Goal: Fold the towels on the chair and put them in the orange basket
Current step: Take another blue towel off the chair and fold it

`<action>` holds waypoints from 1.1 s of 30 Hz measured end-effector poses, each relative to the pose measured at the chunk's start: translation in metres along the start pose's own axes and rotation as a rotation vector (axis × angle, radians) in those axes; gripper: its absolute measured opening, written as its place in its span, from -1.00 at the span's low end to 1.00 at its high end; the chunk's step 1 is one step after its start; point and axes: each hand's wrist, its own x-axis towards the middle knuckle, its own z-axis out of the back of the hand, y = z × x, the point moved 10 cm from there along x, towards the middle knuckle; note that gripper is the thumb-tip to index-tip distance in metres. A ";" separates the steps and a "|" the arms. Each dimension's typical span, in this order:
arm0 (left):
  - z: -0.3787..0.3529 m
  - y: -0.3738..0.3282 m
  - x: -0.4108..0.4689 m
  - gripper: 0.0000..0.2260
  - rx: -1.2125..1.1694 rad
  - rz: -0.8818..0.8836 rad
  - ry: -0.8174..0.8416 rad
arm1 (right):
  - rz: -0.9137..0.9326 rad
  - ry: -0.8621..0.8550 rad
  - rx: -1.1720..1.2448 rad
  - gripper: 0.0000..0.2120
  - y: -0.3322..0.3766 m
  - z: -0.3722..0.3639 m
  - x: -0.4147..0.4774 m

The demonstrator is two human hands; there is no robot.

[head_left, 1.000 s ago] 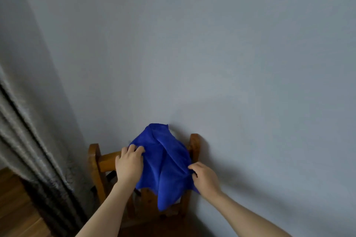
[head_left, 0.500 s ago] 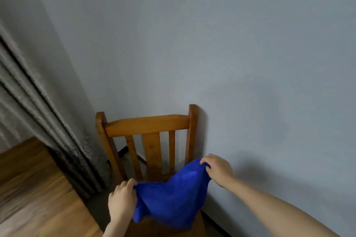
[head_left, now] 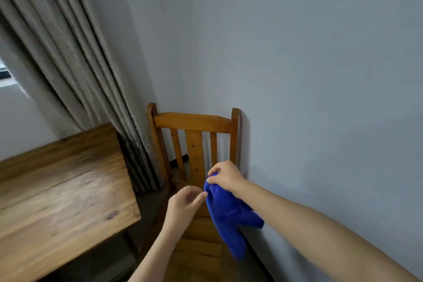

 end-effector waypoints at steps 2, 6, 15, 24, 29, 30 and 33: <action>-0.007 -0.018 -0.014 -0.85 -0.014 -0.043 0.062 | -0.057 -0.023 0.095 -0.83 0.000 0.002 -0.005; -0.016 -0.045 -0.023 -0.69 0.254 -0.204 0.100 | -0.137 -0.053 0.239 -0.83 0.009 0.018 -0.008; 0.019 -0.064 0.003 -0.85 0.236 -0.173 0.064 | -0.097 0.026 0.247 -0.90 0.030 0.025 -0.010; 0.069 -0.046 0.033 -0.92 0.085 -0.016 -0.012 | 0.243 0.196 0.153 -0.75 0.078 0.005 -0.028; 0.073 -0.048 0.033 -0.89 0.151 -0.063 0.047 | 0.383 0.173 -0.067 -0.76 0.102 0.001 -0.031; 0.074 -0.047 0.032 -0.91 0.156 -0.065 0.061 | 0.414 0.145 -0.138 -0.77 0.106 0.000 -0.030; 0.070 -0.042 0.032 -0.90 0.154 -0.056 0.148 | 0.480 0.089 -0.300 -0.77 0.118 -0.004 -0.030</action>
